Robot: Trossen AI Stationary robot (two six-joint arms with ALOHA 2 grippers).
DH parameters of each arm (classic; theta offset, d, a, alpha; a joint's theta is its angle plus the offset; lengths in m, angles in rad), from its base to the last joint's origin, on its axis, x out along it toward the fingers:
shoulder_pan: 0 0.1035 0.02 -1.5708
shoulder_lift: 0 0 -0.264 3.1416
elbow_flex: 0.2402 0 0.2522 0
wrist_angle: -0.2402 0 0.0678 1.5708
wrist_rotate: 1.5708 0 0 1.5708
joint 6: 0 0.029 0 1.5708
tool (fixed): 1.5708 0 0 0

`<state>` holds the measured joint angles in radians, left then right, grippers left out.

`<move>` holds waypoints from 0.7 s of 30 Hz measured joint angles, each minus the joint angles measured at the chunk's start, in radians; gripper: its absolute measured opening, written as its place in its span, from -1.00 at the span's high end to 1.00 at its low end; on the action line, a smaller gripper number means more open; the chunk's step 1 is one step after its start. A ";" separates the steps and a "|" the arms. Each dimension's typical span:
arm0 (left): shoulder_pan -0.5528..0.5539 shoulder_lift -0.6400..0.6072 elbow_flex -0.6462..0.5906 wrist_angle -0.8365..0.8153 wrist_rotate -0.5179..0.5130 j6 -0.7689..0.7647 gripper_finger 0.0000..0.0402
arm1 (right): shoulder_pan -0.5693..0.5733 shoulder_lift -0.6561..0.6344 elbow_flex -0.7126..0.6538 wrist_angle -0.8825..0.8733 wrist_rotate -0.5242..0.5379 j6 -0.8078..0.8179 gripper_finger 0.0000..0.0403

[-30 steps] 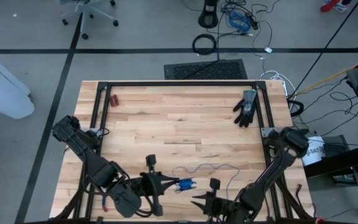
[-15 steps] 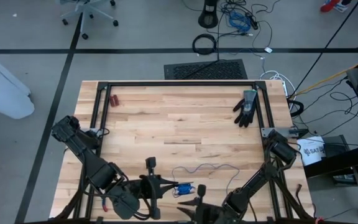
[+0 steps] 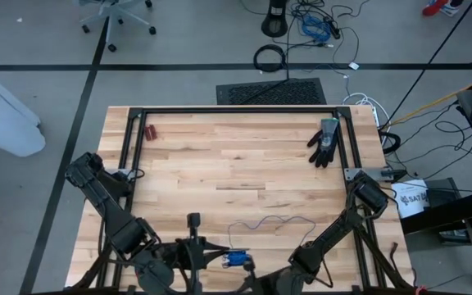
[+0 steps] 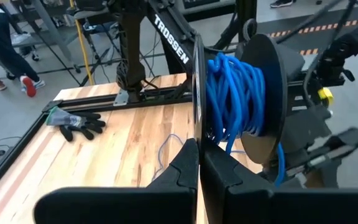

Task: Coil cords
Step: Coil the blue wire onto a spool

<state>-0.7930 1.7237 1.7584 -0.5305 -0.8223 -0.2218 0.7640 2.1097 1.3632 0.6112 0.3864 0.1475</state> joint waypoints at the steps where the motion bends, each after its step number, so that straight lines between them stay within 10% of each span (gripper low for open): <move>1: -0.002 0.000 0.000 0.000 0.000 0.000 0.97 | -0.002 -0.004 0.000 0.002 -0.018 0.003 0.68; 21: -0.061 -0.017 0.000 0.007 -0.051 0.002 0.97 | -0.009 -0.063 0.000 -0.092 0.057 0.032 0.68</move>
<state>-0.8543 1.7065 1.7584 -0.5240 -0.8738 -0.2199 0.7551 2.0464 1.3632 0.5190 0.4431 0.1799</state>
